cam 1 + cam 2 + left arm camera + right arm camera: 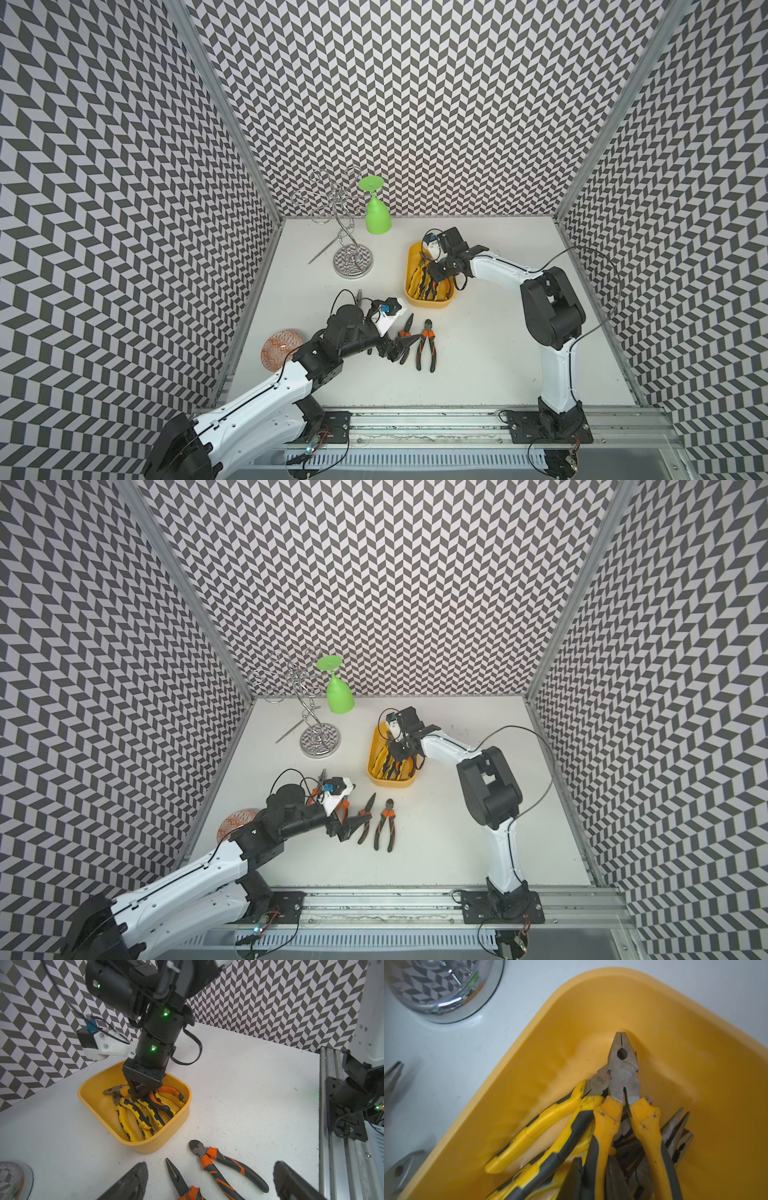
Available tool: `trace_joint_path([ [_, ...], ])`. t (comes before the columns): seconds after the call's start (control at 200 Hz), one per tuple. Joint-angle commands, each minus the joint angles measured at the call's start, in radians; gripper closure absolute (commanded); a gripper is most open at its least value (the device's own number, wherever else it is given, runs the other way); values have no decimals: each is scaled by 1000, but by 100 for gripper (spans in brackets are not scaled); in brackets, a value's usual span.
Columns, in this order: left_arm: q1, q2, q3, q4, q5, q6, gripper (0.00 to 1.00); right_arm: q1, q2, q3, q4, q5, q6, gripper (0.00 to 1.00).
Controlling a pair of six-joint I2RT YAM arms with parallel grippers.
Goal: Take the pliers out of the storage box
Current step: Pick up the pliers from the storage box, then place the pliers at the center of the board.
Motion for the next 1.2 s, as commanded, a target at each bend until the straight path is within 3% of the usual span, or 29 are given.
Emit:
trace_joint_path([
  [0.0, 16, 20, 30, 81, -25, -107, 2, 13, -140, -95, 162, 7, 35, 100],
  [0.145, 26, 47, 50, 89, -27, -129, 2, 46, -276, -254, 286, 95, 94, 100],
  [0.33, 29, 14, 36, 59, 43, 0, 2, 90, -468, -464, 406, 209, 168, 100],
  [0.556, 41, -8, 36, 14, 100, 118, 2, 125, -712, -674, 392, 329, 280, 100],
  [0.761, 44, 10, 22, 48, 170, 142, 2, 124, -864, -794, 343, 421, 329, 100],
  [1.041, 44, 44, 30, 68, 215, 162, 2, 124, -994, -901, 234, 396, 425, 100],
  [1.192, 45, 72, 32, 81, 220, 133, 2, 130, -1075, -953, 193, 285, 488, 99],
])
